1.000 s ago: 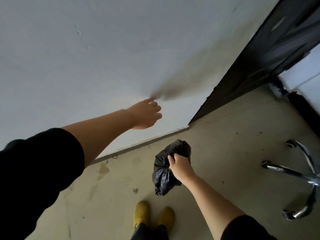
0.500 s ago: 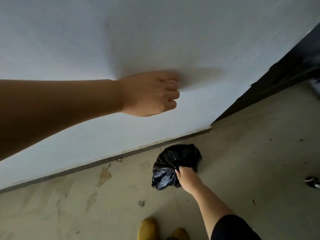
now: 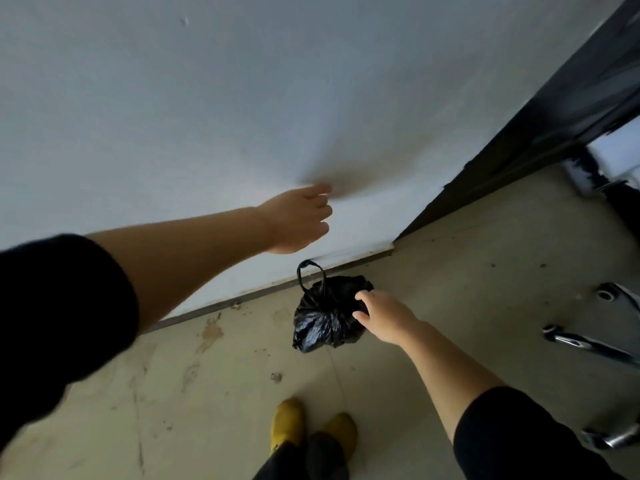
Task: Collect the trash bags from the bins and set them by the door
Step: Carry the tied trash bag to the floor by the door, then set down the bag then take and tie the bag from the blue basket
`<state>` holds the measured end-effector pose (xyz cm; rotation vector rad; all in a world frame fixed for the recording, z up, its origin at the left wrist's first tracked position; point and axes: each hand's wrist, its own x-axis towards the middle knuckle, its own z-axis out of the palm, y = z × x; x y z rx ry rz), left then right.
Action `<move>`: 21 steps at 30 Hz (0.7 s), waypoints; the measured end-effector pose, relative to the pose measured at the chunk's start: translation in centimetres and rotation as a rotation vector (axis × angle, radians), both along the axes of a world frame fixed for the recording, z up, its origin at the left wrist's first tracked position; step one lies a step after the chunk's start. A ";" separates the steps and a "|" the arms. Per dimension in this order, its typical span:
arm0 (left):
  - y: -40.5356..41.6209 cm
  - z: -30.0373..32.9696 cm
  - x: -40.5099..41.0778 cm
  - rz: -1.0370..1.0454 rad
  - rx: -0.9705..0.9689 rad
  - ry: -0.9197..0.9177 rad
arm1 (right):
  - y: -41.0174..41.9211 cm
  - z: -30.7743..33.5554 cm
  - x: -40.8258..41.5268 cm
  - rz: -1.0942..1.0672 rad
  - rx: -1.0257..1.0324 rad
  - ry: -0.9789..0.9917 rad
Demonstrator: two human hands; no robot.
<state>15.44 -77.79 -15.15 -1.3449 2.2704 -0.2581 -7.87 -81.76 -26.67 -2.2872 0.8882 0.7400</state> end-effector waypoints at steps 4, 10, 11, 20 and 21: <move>1.1 3.4 -4.3 0.316 0.256 0.005 | -0.8 8.9 0.4 0.061 -0.041 0.019; 5.3 9.8 -9.5 0.525 0.312 0.284 | 2.7 19.4 -0.3 0.152 -0.341 -0.119; 6.4 11.1 -10.2 0.563 0.296 0.327 | 3.7 20.7 -0.5 0.161 -0.379 -0.166; 17.4 16.6 -12.8 0.944 0.165 0.586 | 9.8 28.7 -0.9 0.338 -0.432 -0.209; 18.8 16.9 -12.8 0.995 0.141 0.586 | 10.3 29.3 -0.5 0.372 -0.419 -0.207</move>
